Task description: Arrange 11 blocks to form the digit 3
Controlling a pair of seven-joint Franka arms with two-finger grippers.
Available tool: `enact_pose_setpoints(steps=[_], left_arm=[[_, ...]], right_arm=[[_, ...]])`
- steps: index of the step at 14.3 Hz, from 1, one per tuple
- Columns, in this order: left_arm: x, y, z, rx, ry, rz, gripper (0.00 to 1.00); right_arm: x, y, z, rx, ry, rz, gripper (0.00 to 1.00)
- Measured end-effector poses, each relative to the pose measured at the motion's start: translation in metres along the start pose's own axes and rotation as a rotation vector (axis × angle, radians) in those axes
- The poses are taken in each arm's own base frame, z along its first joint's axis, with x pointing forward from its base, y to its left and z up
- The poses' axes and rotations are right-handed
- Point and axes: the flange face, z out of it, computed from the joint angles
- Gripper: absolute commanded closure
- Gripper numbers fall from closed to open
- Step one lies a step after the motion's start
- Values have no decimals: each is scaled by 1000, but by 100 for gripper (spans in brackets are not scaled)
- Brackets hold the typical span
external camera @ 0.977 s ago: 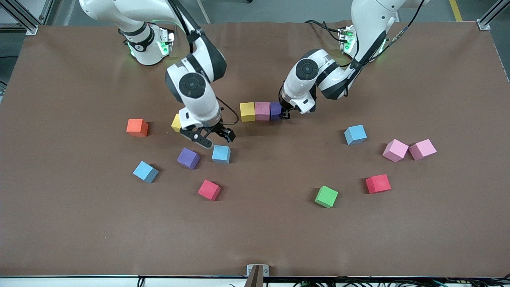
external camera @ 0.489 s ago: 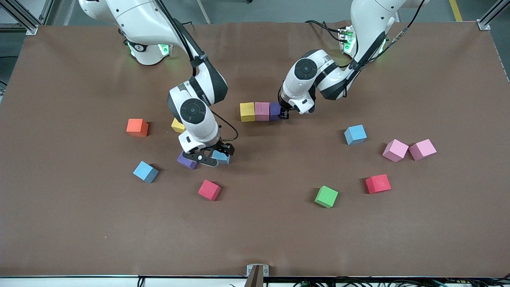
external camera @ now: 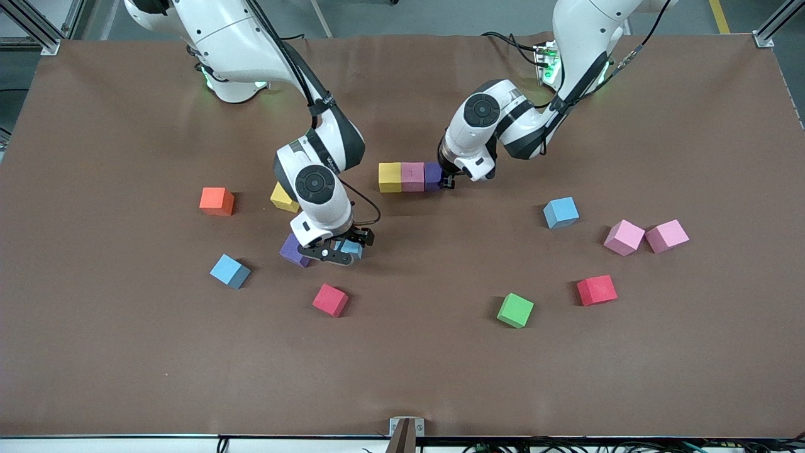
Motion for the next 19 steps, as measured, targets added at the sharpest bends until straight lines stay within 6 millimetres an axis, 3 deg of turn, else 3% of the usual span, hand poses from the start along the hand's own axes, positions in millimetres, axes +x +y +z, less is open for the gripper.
enact_pose_setpoints(steps=[3,7,9,10,12,13,14,19], left_arm=[[-2,1,0,0,-4,1,74],[-6,-1,1,-15,11,51,68],[-7,-2,1,-18,13,58,57],[-7,-2,1,-18,13,58,53],[-7,-1,1,-18,12,58,32],[-7,-1,1,-17,12,57,6],[-7,-1,1,-17,12,57,0],[-15,-7,8,-6,9,75,0]], right_arm=[[0,-1,3,3,4,-2,8],[0,-1,5,2,3,-4,76],[1,-2,3,6,6,-5,96],[1,-2,3,7,7,-6,96],[0,-4,2,8,6,-22,96],[-2,-6,2,9,6,-56,96],[-6,-9,2,12,3,-100,96],[-48,-44,2,25,-10,-218,96]])
